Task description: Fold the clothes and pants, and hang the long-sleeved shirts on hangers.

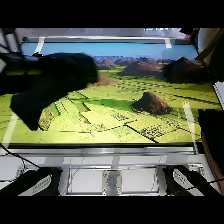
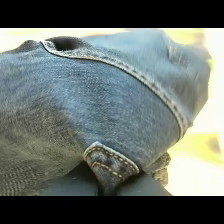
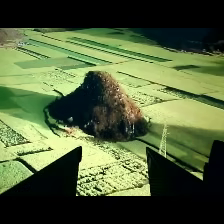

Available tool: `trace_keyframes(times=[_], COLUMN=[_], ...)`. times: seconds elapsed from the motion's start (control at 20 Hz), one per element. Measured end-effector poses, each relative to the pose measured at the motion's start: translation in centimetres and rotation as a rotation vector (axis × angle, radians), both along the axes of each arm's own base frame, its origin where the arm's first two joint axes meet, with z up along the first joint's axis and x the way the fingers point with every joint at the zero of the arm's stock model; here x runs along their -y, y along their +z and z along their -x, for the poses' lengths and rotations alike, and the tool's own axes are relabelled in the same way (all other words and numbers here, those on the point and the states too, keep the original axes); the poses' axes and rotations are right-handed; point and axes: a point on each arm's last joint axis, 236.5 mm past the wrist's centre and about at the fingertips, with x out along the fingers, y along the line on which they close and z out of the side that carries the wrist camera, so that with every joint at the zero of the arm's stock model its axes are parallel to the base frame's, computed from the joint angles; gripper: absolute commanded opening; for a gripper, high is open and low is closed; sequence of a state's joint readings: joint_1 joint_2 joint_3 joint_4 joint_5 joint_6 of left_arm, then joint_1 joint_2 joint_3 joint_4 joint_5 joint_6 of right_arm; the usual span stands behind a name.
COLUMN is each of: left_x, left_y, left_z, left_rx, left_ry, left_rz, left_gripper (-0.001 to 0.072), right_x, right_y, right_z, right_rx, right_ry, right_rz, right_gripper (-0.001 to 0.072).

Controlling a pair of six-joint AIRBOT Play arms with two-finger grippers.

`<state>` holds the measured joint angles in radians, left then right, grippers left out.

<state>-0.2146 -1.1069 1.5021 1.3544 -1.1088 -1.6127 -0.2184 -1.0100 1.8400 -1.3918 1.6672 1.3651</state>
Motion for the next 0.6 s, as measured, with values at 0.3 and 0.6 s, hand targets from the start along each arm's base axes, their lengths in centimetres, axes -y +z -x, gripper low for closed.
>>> trace_keyframes(times=[0.3, 0.6], left_x=[22.9, 29.3], left_y=[-7.5, -15.6], left_z=[7.1, 7.8], left_rx=[-0.118, -0.232], left_ry=[-0.486, -0.531], left_rz=[0.044, 0.047], left_gripper=[0.0022, 0.0701], right_x=[1.1, 2.0], right_y=[-0.2, -2.5], right_z=[0.0, -1.2], right_rx=[-0.015, -0.068], right_ry=[-0.017, -0.015], right_rz=[0.042, 0.064], right_gripper=[0.0445, 0.0445])
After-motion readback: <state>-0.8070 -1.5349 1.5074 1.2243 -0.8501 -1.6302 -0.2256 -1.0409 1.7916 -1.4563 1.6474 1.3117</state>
